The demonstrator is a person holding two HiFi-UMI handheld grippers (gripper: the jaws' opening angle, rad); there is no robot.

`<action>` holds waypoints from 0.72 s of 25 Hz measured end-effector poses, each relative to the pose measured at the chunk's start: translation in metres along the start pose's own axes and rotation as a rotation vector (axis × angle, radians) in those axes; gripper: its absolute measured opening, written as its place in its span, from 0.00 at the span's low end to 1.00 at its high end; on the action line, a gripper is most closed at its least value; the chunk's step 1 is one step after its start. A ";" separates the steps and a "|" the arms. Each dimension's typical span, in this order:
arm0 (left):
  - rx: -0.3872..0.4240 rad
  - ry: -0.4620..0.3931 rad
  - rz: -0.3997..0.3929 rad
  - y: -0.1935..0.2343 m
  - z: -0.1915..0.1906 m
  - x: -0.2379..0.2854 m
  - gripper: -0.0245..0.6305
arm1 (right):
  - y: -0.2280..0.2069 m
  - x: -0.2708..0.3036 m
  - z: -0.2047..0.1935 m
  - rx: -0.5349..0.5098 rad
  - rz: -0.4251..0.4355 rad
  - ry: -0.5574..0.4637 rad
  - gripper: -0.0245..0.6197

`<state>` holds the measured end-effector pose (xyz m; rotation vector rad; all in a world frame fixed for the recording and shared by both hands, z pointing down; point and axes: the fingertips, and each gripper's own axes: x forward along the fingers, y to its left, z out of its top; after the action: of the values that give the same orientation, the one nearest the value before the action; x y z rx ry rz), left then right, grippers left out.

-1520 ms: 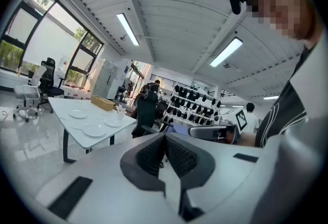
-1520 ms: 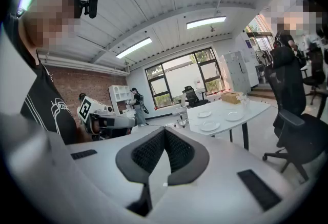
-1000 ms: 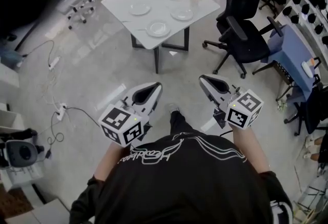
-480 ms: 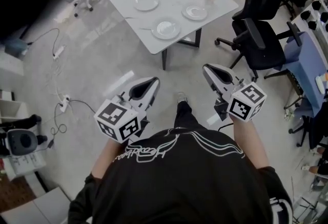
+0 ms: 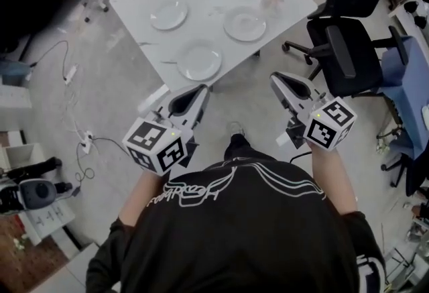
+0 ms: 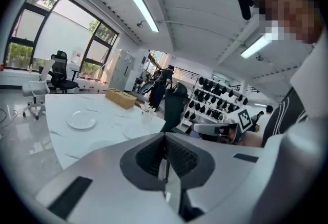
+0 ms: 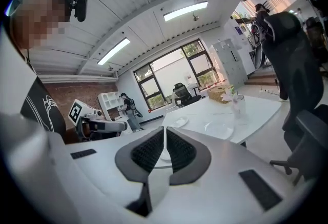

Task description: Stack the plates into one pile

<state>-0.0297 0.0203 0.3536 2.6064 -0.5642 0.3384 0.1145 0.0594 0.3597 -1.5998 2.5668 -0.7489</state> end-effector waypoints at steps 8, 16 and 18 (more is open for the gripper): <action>0.024 0.059 0.022 0.029 0.029 0.084 0.07 | -0.078 0.024 0.028 0.005 0.021 0.025 0.09; 0.043 0.117 0.023 0.046 0.034 0.111 0.07 | -0.109 0.040 0.025 -0.035 -0.001 0.080 0.10; 0.043 0.130 0.013 0.052 0.034 0.118 0.07 | -0.116 0.042 0.023 -0.026 -0.018 0.083 0.10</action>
<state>0.0565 -0.0773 0.3819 2.5994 -0.5346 0.5254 0.1983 -0.0270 0.3960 -1.6358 2.6334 -0.8034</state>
